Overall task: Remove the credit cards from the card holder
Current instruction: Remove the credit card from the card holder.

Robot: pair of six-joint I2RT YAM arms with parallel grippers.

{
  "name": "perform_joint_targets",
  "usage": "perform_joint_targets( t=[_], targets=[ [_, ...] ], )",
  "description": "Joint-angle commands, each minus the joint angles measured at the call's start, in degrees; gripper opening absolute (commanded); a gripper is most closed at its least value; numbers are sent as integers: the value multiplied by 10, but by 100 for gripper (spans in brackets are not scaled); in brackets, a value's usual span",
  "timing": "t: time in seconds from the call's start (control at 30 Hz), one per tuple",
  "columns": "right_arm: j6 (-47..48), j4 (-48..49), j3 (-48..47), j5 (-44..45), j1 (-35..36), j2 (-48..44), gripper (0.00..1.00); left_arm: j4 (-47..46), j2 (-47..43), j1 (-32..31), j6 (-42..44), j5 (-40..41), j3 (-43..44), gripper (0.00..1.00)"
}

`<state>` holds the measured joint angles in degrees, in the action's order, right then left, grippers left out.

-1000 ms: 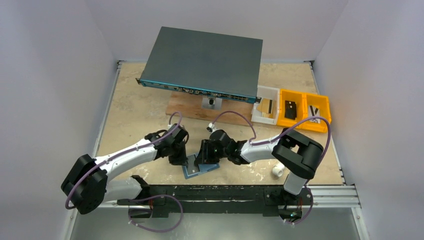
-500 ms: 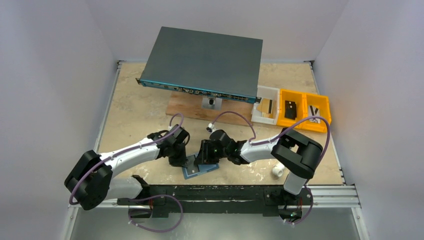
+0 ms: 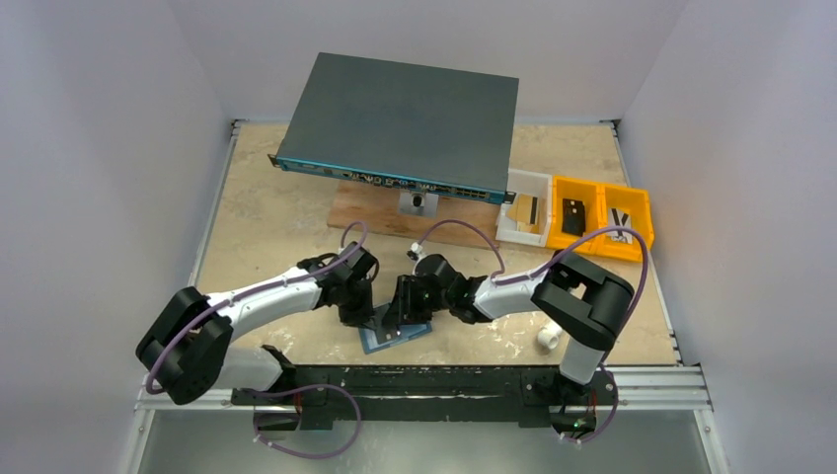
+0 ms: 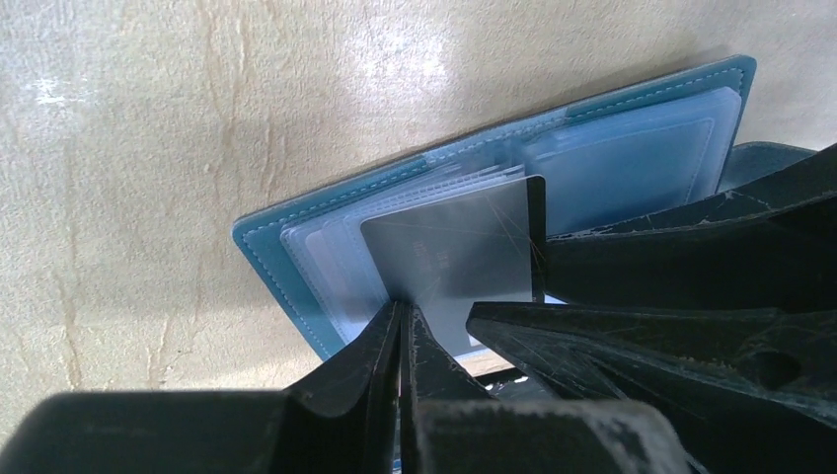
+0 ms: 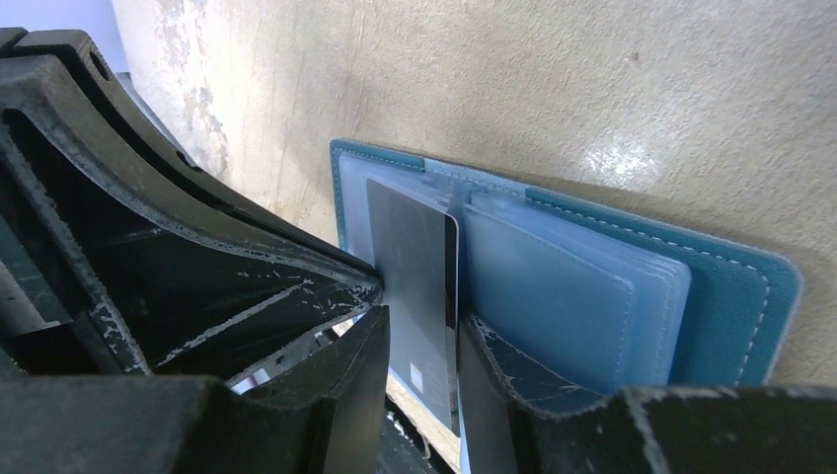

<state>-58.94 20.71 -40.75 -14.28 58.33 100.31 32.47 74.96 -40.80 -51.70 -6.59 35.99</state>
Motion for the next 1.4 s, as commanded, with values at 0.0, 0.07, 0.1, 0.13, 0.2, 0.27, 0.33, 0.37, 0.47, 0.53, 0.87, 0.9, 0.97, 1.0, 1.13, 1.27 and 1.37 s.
perform_joint_targets(
  t=[0.0, 0.07, 0.1, 0.13, 0.2, 0.27, 0.33, 0.37, 0.47, 0.53, 0.87, 0.9, 0.97, 1.0, 1.13, 1.27, 1.37],
  targets=[
    [-3, 18, 29, -22, -10, 18, 32, -23, 30, 2, -8, 17, -2, 0],
    [-9, 44, 51, -33, -25, 9, 32, -13, 35, 1, -9, 27, 0, 0],
    [-13, 60, 62, -39, -31, 5, 32, -7, 41, 3, -10, 31, 2, 0],
    [-15, 74, 72, -46, -37, 2, 32, -3, 45, 2, -10, 34, 3, 0],
    [-24, 108, 89, -60, -45, 2, 32, 1, 53, 4, -9, 38, 4, 0],
    [-35, 144, 104, -72, -51, 4, 32, 2, 60, 5, -9, 38, 3, 0],
    [-46, 178, 118, -83, -57, 7, 32, 4, 64, 5, -9, 39, 4, 0],
    [-53, 194, 125, -91, -60, 11, 32, 6, 66, 6, -9, 40, 4, 0],
    [-73, 249, 146, -107, -72, 21, 32, 11, 69, 7, -10, 43, 5, 0],
    [-77, 271, 152, -114, -77, 26, 31, 10, 69, 7, -9, 42, 5, 0],
    [-84, 304, 146, -126, -78, 55, 18, 11, 68, 7, -5, 40, 9, 0],
    [-88, 309, 147, -127, -78, 57, 16, 12, 68, 7, -5, 40, 9, 0],
    [-92, 315, 153, -125, -78, 55, 11, 16, 68, 7, -5, 42, 9, 0],
    [-93, 315, 154, -122, -79, 52, 9, 17, 67, 7, -6, 43, 9, 0],
    [-96, 313, 170, -103, -81, 34, 1, 21, 68, 11, -7, 46, 4, 0],
    [-93, 299, 188, -82, -86, 10, 0, 26, 66, 20, -4, 50, -2, 0],
    [-91, 293, 193, -77, -88, 2, 0, 27, 61, 25, -1, 50, -6, 0]
  ],
)
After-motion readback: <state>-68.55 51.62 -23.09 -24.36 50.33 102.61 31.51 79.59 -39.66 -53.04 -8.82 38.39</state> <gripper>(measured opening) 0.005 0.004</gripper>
